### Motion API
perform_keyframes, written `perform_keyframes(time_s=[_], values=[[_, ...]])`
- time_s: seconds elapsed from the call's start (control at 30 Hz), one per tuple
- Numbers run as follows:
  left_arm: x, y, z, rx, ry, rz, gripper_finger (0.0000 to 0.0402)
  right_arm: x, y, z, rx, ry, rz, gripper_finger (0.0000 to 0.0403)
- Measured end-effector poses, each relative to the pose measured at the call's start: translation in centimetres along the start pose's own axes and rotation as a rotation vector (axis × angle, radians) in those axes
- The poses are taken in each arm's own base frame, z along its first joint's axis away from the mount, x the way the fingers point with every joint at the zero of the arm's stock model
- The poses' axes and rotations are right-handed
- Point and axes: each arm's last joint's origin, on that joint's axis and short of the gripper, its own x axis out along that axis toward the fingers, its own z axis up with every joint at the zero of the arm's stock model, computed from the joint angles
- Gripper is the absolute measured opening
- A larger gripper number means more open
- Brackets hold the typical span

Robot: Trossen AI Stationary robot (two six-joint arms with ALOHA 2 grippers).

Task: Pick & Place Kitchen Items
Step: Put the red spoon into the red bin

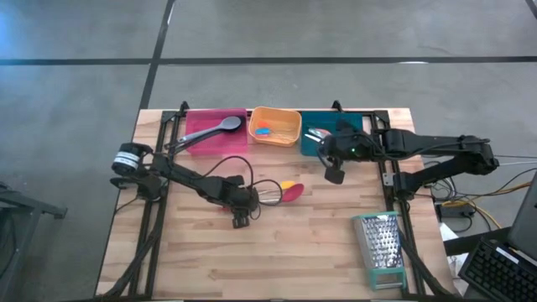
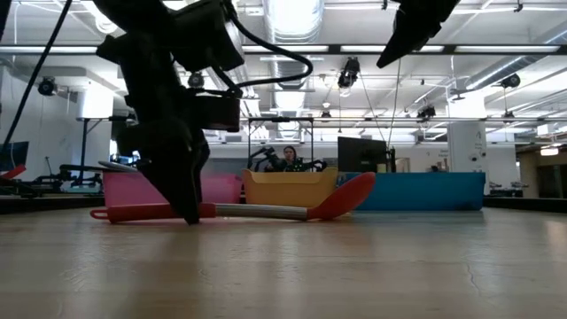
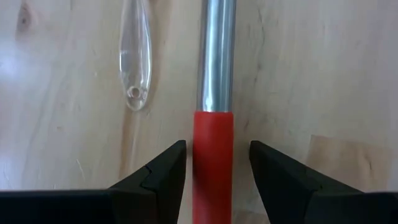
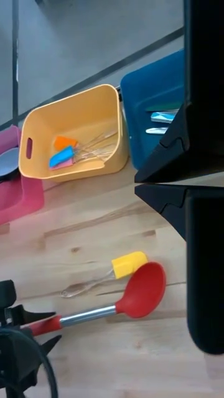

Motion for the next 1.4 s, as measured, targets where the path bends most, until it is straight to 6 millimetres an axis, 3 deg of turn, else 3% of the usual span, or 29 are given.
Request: perform_keyframes(time_s=[0.23, 0.5, 0.73, 1.07, 1.4], values=[[0.2, 0.0, 0.0, 0.014, 0.004, 0.002, 0.0171, 0.6, 0.2, -0.7, -0.009, 0.028, -0.001, 0.0008], [0.1, -0.1, 0.0, 0.021, 0.005, -0.021, 0.0076, 0.7, 0.2, -0.8, -0.012, 0.033, -0.001, 0.0008], [-0.9, 0.1, -0.2, 0.064, 0.025, -0.043, 0.0076, 0.7, 0.2, -0.8, -0.019, 0.034, -0.001, 0.0008], [-5.8, 1.1, -0.3, 0.097, -0.062, -0.02, 0.0075, 0.7, 0.2, -0.8, -0.019, 0.033, -0.002, 0.0008], [-11.9, 3.2, -1.5, 0.093, -0.217, 0.176, 0.0074, 0.7, 0.2, -0.8, -0.017, 0.033, -0.003, 0.0008]])
